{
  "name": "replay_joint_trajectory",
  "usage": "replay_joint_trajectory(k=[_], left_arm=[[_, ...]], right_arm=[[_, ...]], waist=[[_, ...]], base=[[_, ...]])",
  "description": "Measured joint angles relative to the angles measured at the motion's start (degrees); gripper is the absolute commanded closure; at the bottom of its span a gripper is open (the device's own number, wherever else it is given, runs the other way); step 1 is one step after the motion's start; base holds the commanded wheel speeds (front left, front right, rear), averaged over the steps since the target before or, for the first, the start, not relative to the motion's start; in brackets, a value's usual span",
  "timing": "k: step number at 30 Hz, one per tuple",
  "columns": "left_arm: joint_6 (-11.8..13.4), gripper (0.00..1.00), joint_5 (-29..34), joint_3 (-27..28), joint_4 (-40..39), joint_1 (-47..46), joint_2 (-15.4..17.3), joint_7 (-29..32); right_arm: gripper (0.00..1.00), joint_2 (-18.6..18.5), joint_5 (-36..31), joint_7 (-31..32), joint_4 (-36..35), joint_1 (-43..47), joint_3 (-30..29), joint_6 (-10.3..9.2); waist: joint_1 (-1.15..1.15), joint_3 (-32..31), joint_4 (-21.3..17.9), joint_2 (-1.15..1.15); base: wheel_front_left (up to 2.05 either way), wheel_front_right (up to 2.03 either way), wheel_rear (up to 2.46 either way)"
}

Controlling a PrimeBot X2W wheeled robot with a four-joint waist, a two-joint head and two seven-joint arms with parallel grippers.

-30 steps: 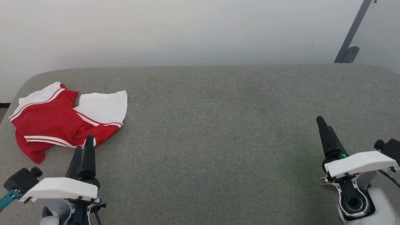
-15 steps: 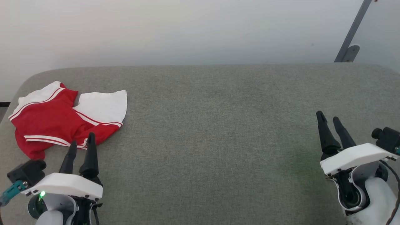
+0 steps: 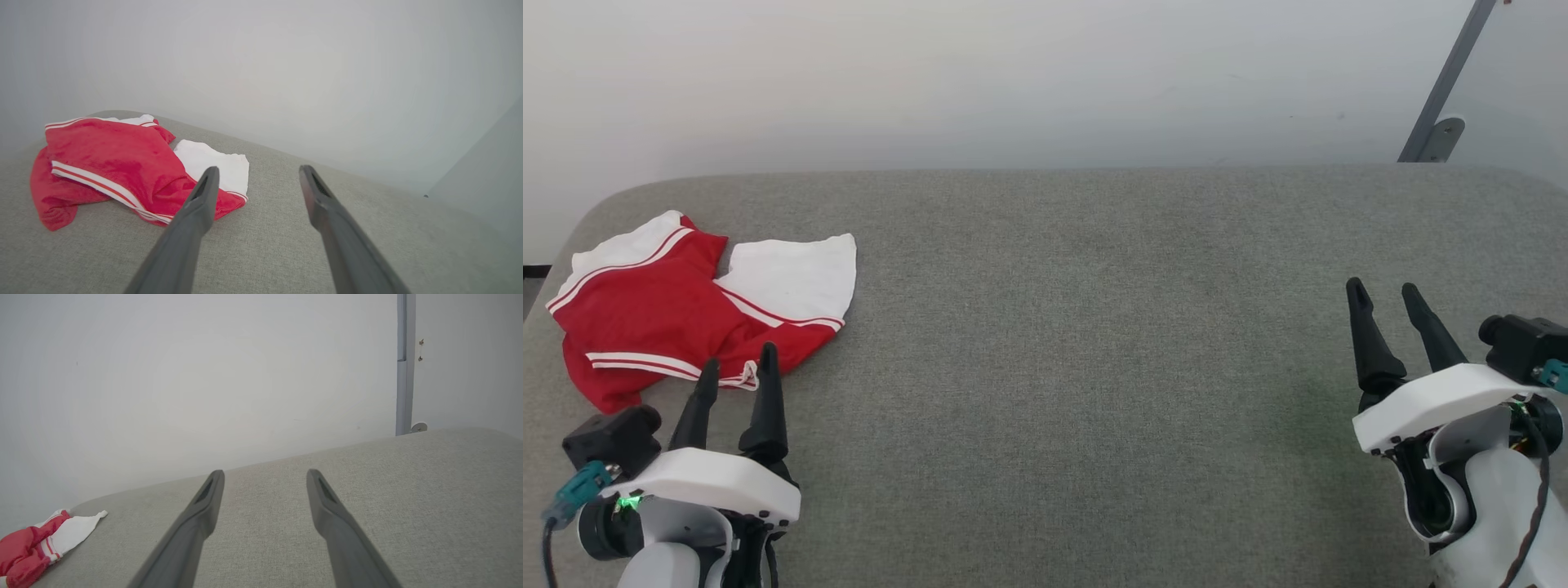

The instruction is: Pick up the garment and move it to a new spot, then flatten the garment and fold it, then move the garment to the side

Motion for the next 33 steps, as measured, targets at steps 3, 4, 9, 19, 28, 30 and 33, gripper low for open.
replay_joint_trajectory(k=[3, 4, 9, 19, 28, 30, 33], left_arm=[[-0.02, 0.0, 1.44, -0.27, 0.3, -0.04, 0.12, -0.49], [-0.02, 0.0, 1.78, -0.27, 0.42, -0.04, 0.18, -0.58], [-0.19, 0.0, 4.44, -0.1, 0.89, -0.1, 0.4, -1.56], [-1.69, 0.0, 8.23, 0.54, 2.43, -0.68, 0.26, -2.93], [-3.13, 0.0, 10.44, 1.41, 4.48, -1.02, -0.13, -3.88], [-3.47, 0.0, 11.1, 1.76, 4.89, -1.23, -0.22, -4.24], [-3.75, 0.0, 11.81, 2.04, 5.41, -1.32, -0.4, -4.58]], right_arm=[[0.0, 0.0, -2.32, -0.48, 0.11, -0.24, 0.03, 0.0], [0.0, 0.0, -3.0, -0.59, 0.11, -0.32, 0.04, 0.0], [0.0, 0.05, -6.75, -1.49, 0.24, -0.87, 0.07, 0.0], [0.0, 0.0, -12.0, -2.86, 0.97, -0.85, -0.15, 0.01], [0.0, 0.25, -12.57, -3.97, 0.97, -0.85, -1.32, 0.01], [0.0, 0.27, -12.84, -4.14, 0.92, -0.84, -1.59, 0.01], [0.0, 0.6, -12.91, -4.57, 0.98, -0.84, -1.77, 0.01]], waist=[[0.0, 0.02, 0.01, 0.0], [0.0, 0.03, 0.01, 0.0], [0.0, -0.01, -0.09, 0.0], [0.0, -0.06, -0.02, 0.0], [0.0, 0.09, 0.02, 0.0], [0.0, 0.14, 0.07, 0.0], [0.0, 0.2, 0.12, 0.0]], base=[[0.0, 0.0, 0.0], [0.0, 0.0, 0.0], [0.0, 0.0, 0.0], [0.0, 0.0, 0.0], [0.0, 0.0, 0.0], [0.0, 0.0, 0.0], [0.0, 0.0, 0.0]])
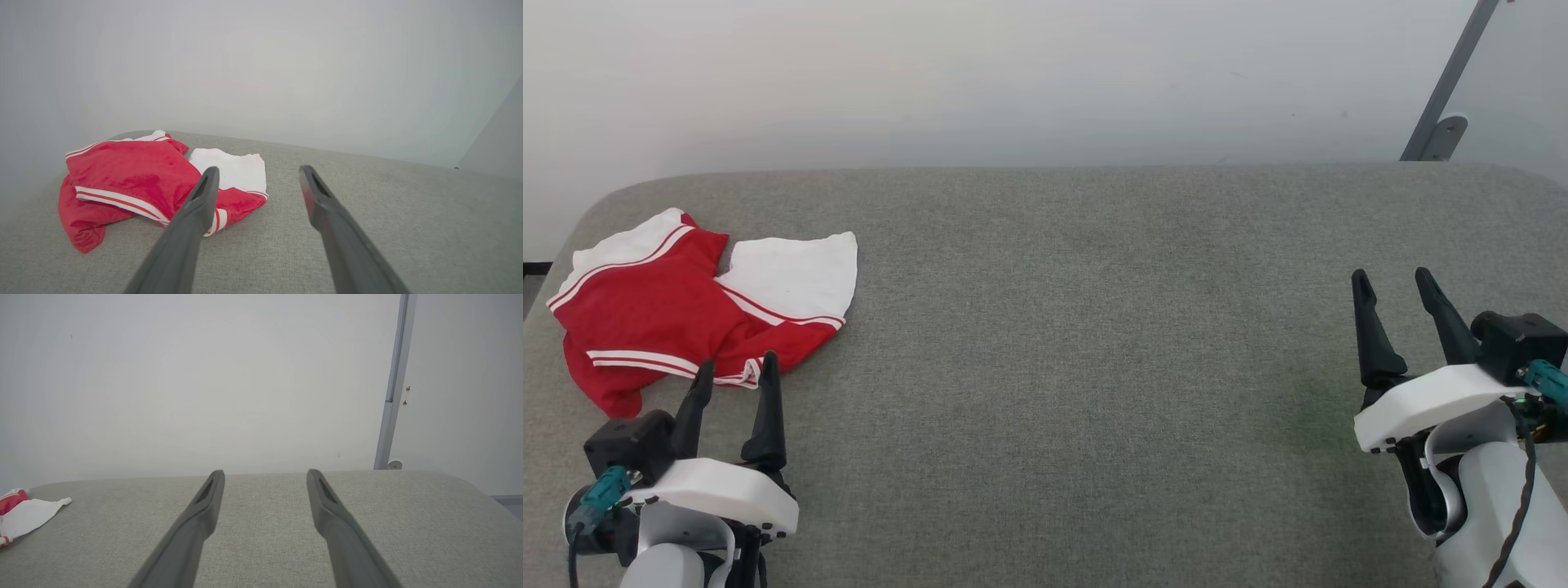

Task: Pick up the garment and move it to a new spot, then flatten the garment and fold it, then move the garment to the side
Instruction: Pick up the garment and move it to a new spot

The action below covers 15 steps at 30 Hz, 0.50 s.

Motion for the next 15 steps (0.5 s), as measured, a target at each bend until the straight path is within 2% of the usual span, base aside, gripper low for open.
replay_joint_trajectory(k=[15], left_arm=[[-1.0, 0.0, 4.26, 0.05, 2.19, -1.08, 0.31, -1.7]], right_arm=[[0.0, -0.49, -4.11, -1.72, 0.25, -0.32, -0.21, 0.0]], waist=[[0.0, 0.6, 0.12, 0.0]], base=[[0.0, 0.0, 0.0]])
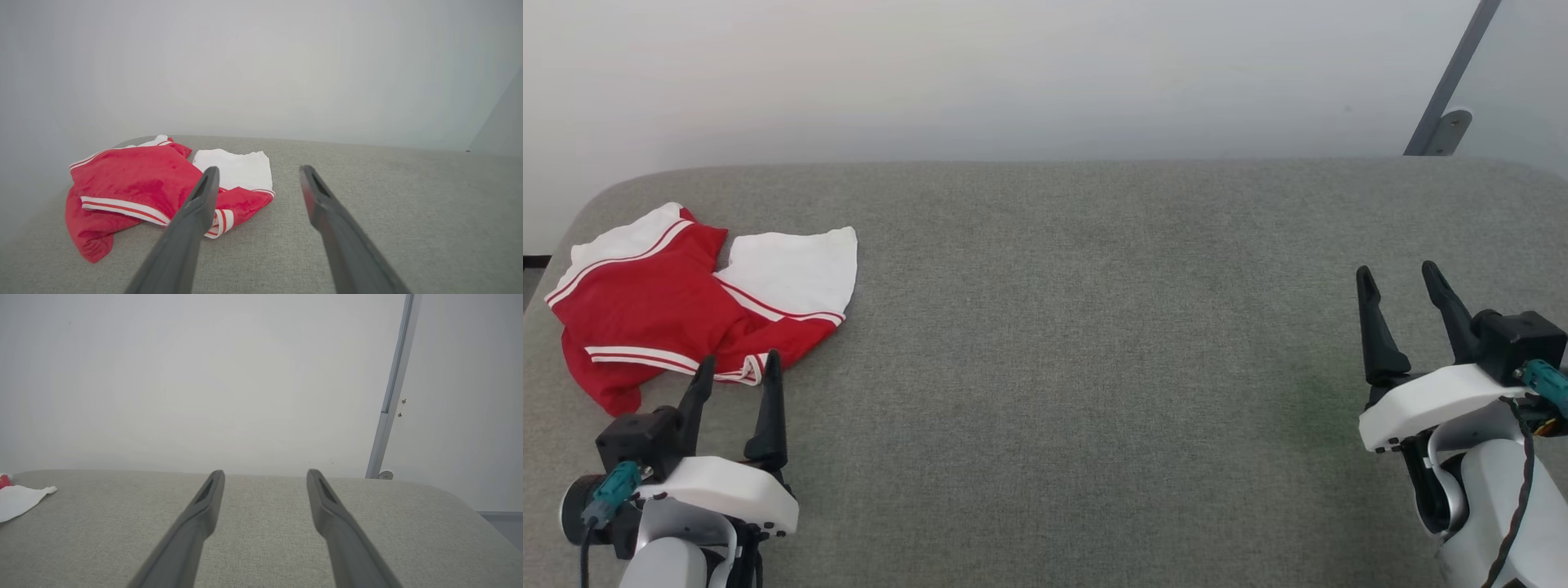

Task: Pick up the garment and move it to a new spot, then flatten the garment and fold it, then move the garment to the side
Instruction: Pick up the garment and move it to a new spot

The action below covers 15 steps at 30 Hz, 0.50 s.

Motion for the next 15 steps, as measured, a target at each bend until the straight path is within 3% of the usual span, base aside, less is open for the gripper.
replay_joint_trajectory(k=[8, 15], left_arm=[[-0.15, 0.0, 2.66, -0.9, 1.0, -1.1, 0.01, -0.74], [-0.16, 0.0, 3.72, 1.02, 2.04, -1.14, -0.43, -1.25]], right_arm=[[0.0, -0.78, -1.83, -0.75, 0.18, -0.7, -0.37, 0.01], [0.0, -1.34, -2.75, -1.31, 0.41, -0.78, 1.94, 0.01]], waist=[[0.0, 0.3, 1.2, 0.0], [0.0, 0.25, 4.65, 0.0]], base=[[0.0, 0.0, 0.0], [0.0, 0.0, 0.0]])
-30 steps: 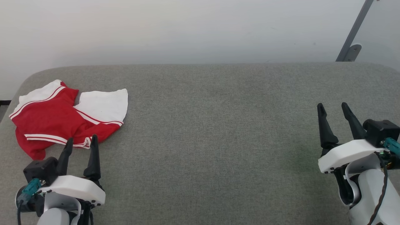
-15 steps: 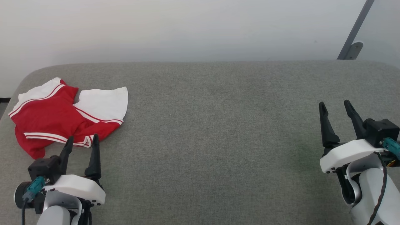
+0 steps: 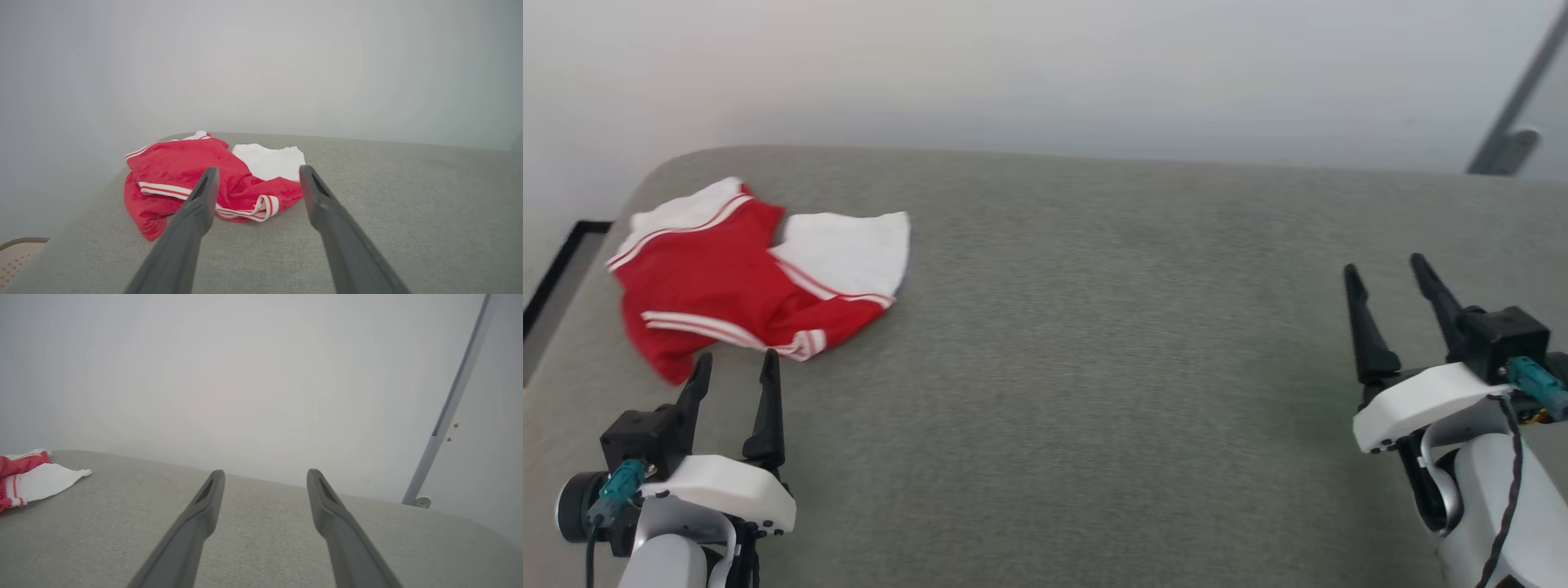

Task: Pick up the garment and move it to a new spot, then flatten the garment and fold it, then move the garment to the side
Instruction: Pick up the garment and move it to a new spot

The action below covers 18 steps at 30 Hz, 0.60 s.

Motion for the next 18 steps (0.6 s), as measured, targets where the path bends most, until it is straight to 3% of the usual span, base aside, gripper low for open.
replay_joint_trajectory(k=[18], left_arm=[[0.04, 0.0, 2.47, 5.9, -0.85, 4.21, -4.68, 0.0]], right_arm=[[0.0, 2.49, 1.37, -0.02, -0.47, 1.27, 4.67, 0.15]], waist=[[0.0, -0.41, 15.29, 0.0]], base=[[0.0, 0.0, 0.0]])
